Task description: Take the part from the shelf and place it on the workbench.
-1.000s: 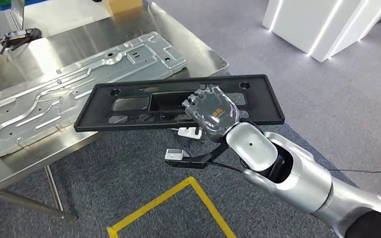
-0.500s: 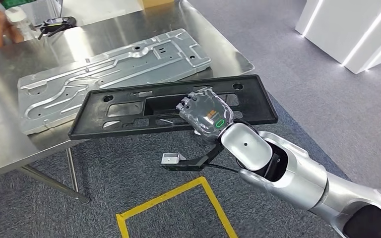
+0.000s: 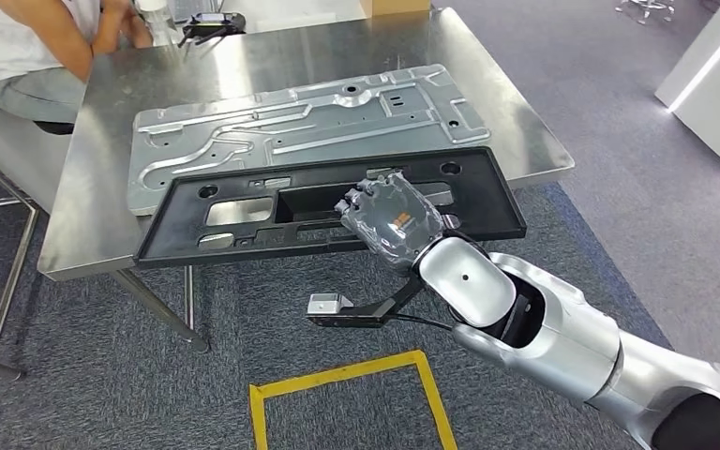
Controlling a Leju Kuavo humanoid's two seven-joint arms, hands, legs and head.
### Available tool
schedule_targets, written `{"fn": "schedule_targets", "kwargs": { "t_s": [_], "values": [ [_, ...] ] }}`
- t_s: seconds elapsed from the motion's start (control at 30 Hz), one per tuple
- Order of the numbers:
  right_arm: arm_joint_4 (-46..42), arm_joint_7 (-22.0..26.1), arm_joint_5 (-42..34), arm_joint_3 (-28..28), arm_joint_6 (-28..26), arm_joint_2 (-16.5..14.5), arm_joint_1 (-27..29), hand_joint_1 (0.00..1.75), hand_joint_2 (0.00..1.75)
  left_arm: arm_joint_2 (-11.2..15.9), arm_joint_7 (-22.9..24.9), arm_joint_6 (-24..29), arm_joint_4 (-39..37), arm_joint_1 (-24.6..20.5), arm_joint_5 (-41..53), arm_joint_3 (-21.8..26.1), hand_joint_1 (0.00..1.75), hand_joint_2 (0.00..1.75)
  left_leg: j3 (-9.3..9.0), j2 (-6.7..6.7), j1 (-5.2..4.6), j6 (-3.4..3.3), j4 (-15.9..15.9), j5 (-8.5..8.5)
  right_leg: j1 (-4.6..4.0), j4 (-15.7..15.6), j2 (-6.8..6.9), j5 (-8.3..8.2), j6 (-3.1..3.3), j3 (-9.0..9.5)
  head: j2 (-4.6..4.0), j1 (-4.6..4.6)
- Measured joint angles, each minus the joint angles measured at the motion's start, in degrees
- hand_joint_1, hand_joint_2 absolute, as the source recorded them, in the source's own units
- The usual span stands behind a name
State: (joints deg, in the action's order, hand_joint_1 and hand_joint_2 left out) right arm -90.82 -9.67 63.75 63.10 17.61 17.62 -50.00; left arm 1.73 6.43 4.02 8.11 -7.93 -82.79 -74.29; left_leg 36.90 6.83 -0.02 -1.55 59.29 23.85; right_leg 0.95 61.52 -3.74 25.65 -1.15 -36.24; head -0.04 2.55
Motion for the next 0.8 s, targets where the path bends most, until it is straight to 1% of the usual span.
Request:
{"fn": "schedule_targets", "kwargs": {
  "t_s": [0.03, 0.07, 0.1, 0.13, 0.17, 0.2, 0.23, 0.27, 0.3, 0.33, 0.37, 0.4, 0.43, 0.47, 0.5, 0.53, 0.6, 0.67, 0.7, 0.73, 0.8],
  "values": [
    [0.0, 0.0, 0.0, 0.0, -0.1, 0.0, -0.1, 1.75, 1.75, 0.0, 0.1, 0.0, 0.0, 0.0, 0.0, 0.0, 0.00, 1.75, 0.29, 0.65, 0.12, 0.30, 0.1, -0.03, 0.02, -1.2, -0.76, -0.14, 0.09, 0.54, 0.00, 0.02],
    [0.1, 0.0, 0.0, 0.0, -0.2, 0.0, -0.1, 1.75, 1.75, 0.0, 0.1, 0.0, 0.0, 0.0, 0.0, 0.0, 0.00, 1.75, 0.56, 1.29, 0.28, 0.61, 0.1, -0.14, -0.05, -1.5, -0.67, -0.05, 0.15, 0.74, 0.00, 0.04],
    [0.1, 0.0, -0.1, 0.0, -0.3, 0.0, -0.1, 1.75, 1.75, 0.0, 0.1, 0.0, 0.0, 0.0, 0.0, 0.0, 0.00, 1.75, 0.72, 1.97, 0.43, 0.95, 0.1, -0.27, -0.05, -1.6, 0.10, -0.16, 0.31, 0.87, 0.00, 0.04],
    [0.2, 0.0, -0.1, 0.0, -0.4, 0.0, -0.2, 1.75, 1.75, 0.1, 0.1, 0.0, 0.0, 0.1, 0.0, 0.0, 0.00, 1.75, 0.89, 1.77, 0.50, 1.26, 0.2, -0.19, -0.03, -1.9, 0.82, -0.27, 0.57, 1.07, 0.00, 0.00],
    [0.3, -0.1, -0.1, 0.0, -0.4, 0.0, -0.2, 1.75, 1.75, 0.1, 0.1, 0.0, 0.0, 0.2, 0.0, 0.0, 0.00, 1.75, 1.33, 0.43, 0.41, 1.58, 1.0, 0.35, 0.07, -2.2, 1.58, -0.34, 0.88, 1.34, 0.00, 0.18],
    [0.4, -0.1, -0.1, 0.0, -0.6, 0.0, -0.3, 1.75, 1.75, 0.1, 0.1, 0.0, -0.1, 0.2, -0.1, 0.0, 0.00, 1.75, 2.25, -1.49, 0.31, 1.88, 3.0, 1.45, 0.24, -2.4, 2.31, -0.42, 1.17, 1.61, 0.00, 0.41],
    [0.5, -0.1, 0.0, 0.0, -0.7, -0.1, -0.4, 1.75, 1.75, 0.0, 0.1, 0.0, -0.1, 0.2, -0.1, 0.0, 0.00, 1.75, 3.72, -3.74, 0.35, 2.13, 6.0, 3.04, 0.24, -2.6, 2.93, -0.39, 1.38, 1.84, 0.00, 0.64],
    [0.5, -0.3, 0.0, 0.0, -1.0, -0.1, -0.4, 1.75, 1.75, -0.1, 0.1, 0.0, 0.0, 0.2, -0.1, 0.0, 0.00, 1.75, 5.63, -5.37, 0.45, 2.40, 9.8, 4.77, 0.22, -2.6, 3.55, -0.29, 1.51, 1.97, 0.00, 0.91],
    [0.6, -0.7, 0.2, 0.0, -1.3, -0.1, -0.2, 1.75, 1.75, -0.1, 0.0, 0.0, 0.0, 0.1, -0.2, 0.0, 0.00, 1.75, 7.45, -6.06, 0.66, 2.59, 13.3, 6.05, 0.22, -2.6, 4.14, -0.18, 1.56, 2.03, 0.00, 0.96],
    [0.7, -1.1, 0.6, -0.1, -1.6, -0.1, 0.1, 1.75, 1.75, -0.2, 0.0, 0.1, 0.0, 0.0, -0.3, 0.0, 0.00, 1.75, 8.62, -6.36, 0.86, 2.79, 15.5, 6.47, 0.25, -2.6, 4.70, -0.06, 1.53, 2.09, 0.00, 0.96],
    [0.8, -1.6, 1.0, -0.2, -1.9, -0.1, 0.6, 1.75, 1.75, -0.2, -0.1, 0.2, 0.0, 0.0, -0.3, 0.0, 0.00, 1.75, 8.73, -6.48, 1.04, 3.00, 15.7, 5.84, 0.34, -2.6, 5.23, 0.09, 1.42, 2.18, 0.00, 0.97],
    [0.8, -2.0, 1.5, -0.4, -2.3, -0.1, 1.0, 1.75, 1.75, -0.2, -0.2, 0.3, 0.0, 0.0, -0.4, 0.0, 0.00, 1.75, 7.58, -6.57, 1.19, 3.18, 13.5, 4.28, 0.47, -2.5, 5.61, 0.27, 1.23, 2.31, 0.00, 0.96],
    [1.0, -2.3, 1.9, -0.8, -2.6, -0.1, 1.3, 1.75, 1.75, -0.2, -0.2, 0.5, 0.0, 0.1, -0.5, 0.0, 0.00, 1.75, 5.52, -6.77, 1.34, 3.35, 9.7, 2.29, 0.61, -2.4, 5.89, 0.47, 0.96, 2.47, 0.00, 0.98],
    [1.0, -2.4, 2.3, -1.2, -2.9, -0.1, 1.5, 1.75, 1.75, -0.2, -0.3, 0.6, 0.0, 0.2, -0.5, 0.0, 0.00, 1.75, 3.26, -7.06, 1.34, 3.48, 5.7, 0.93, 0.64, -2.3, 6.09, 0.71, 0.61, 2.56, 0.00, 1.04],
    [1.1, -2.4, 2.7, -1.7, -3.1, -0.1, 1.7, 1.75, 1.75, -0.2, -0.4, 0.8, 0.0, 0.2, -0.6, 0.0, 0.00, 1.75, 1.55, -7.26, 1.27, 3.33, 2.5, 0.10, 0.60, -2.2, 6.20, 0.92, 0.24, 2.61, 0.00, 1.07],
    [1.2, -2.5, 3.0, -2.1, -3.3, -0.1, 1.8, 1.75, 1.75, -0.3, -0.5, 0.9, 0.0, 0.2, -0.6, 0.0, 0.00, 1.75, 0.57, -7.42, 1.15, 3.08, 0.7, -0.07, 0.49, -2.2, 6.28, 1.04, -0.12, 2.65, 0.00, 1.10],
    [1.3, -2.6, 3.5, -2.9, -3.5, -0.1, 2.1, 1.75, 1.75, -0.3, -0.8, 1.0, 0.0, 0.2, -0.6, 0.0, 0.00, 1.75, 0.34, -7.23, 0.94, 2.21, 0.2, 0.31, 0.31, -2.5, 6.48, 1.14, -0.77, 2.90, 0.00, 1.08],
    [1.3, -2.6, 3.6, -3.8, -3.5, 0.0, 2.5, 1.75, 1.75, -0.3, -0.9, 1.1, 0.0, 0.3, -0.7, 0.0, 0.00, 1.75, -0.09, -6.98, 1.04, 1.38, -0.1, 0.44, 0.48, -2.1, 6.25, 1.69, -1.35, 2.96, 0.01, 0.96],
    [1.3, -2.6, 3.6, -4.3, -3.5, 0.0, 2.6, 1.75, 1.75, -0.4, -0.9, 1.1, 0.0, 0.3, -0.7, 0.0, 0.00, 1.75, -0.39, -6.87, 1.08, 0.97, -0.2, 0.52, 0.58, -0.5, 5.82, 2.52, -1.51, 2.31, 0.01, 0.82],
    [1.4, -2.6, 3.6, -4.8, -3.4, 0.0, 2.7, 1.75, 1.75, -0.4, -1.0, 1.1, 0.0, 0.3, -0.7, 0.0, 0.00, 1.75, -0.69, -6.81, 1.06, 0.61, -0.3, 0.65, 0.61, 2.3, 5.24, 3.78, -1.56, 0.86, 0.01, 0.63],
    [1.5, -2.4, 3.6, -5.7, -3.3, 0.2, 2.9, 1.75, 1.75, -0.5, -1.0, 1.1, -0.1, 0.2, -0.7, 0.0, 0.00, 1.75, -1.10, -6.63, 0.78, 0.06, -0.3, 1.02, 0.37, 10.0, 4.39, 6.31, -1.43, -3.47, 0.00, 0.37]
  ]
}}
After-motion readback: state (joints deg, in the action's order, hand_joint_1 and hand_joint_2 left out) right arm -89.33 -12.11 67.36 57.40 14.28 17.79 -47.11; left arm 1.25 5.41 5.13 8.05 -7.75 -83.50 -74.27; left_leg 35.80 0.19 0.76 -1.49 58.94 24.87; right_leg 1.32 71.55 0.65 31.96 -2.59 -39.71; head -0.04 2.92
